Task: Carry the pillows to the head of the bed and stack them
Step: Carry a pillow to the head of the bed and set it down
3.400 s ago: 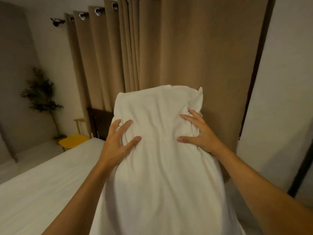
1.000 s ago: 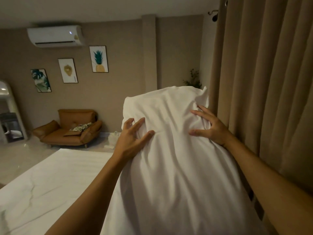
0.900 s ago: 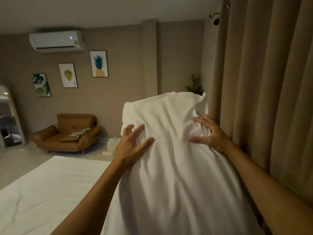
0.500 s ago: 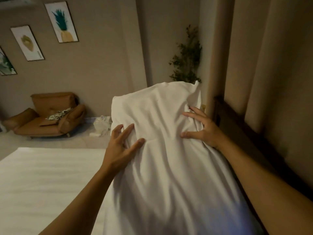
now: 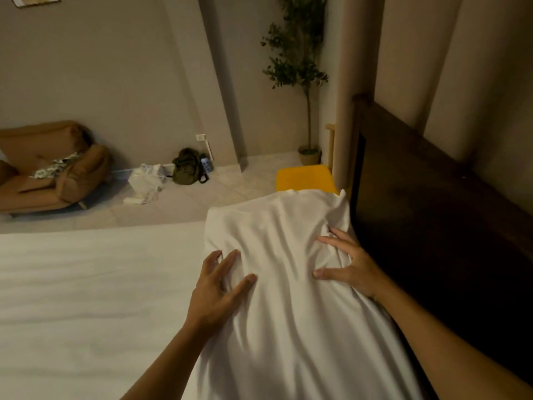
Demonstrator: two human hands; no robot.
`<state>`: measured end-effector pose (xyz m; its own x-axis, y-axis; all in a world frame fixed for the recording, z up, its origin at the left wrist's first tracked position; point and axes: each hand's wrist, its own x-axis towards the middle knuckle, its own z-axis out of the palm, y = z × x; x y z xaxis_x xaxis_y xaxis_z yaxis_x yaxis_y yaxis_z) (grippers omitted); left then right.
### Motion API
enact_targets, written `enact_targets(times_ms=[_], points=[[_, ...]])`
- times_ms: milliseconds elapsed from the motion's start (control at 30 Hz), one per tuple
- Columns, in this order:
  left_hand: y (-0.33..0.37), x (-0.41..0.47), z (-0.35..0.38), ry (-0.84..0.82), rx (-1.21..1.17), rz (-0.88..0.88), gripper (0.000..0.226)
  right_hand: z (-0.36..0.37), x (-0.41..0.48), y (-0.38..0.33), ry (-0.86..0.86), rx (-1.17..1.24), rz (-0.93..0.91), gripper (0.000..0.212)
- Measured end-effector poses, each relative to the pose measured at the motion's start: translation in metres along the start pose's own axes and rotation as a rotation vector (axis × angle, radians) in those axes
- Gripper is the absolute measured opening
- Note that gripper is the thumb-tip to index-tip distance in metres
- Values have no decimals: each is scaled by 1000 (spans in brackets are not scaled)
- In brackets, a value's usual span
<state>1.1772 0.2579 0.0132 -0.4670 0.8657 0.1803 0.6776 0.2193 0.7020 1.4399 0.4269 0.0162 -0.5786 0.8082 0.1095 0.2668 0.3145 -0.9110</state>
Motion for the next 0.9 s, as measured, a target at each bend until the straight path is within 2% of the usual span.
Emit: enact_targets(times_ms=[133, 533, 767, 833, 900], points=[[-6, 9, 31, -29, -29, -33, 82, -7, 7, 28, -11, -22, 63, 75], [-18, 56, 77, -61, -32, -8, 78, -26, 46, 58, 17, -95, 87, 78], [-39, 55, 94, -209, 8, -95, 78, -17, 40, 88, -36, -178, 198, 80], [-50, 48, 94, -227, 51, -135, 77, -13, 32, 101, 10, -221, 273, 80], [-55, 46, 93, -176, 138, -152, 75, -10, 27, 109, 92, -330, 326, 78]])
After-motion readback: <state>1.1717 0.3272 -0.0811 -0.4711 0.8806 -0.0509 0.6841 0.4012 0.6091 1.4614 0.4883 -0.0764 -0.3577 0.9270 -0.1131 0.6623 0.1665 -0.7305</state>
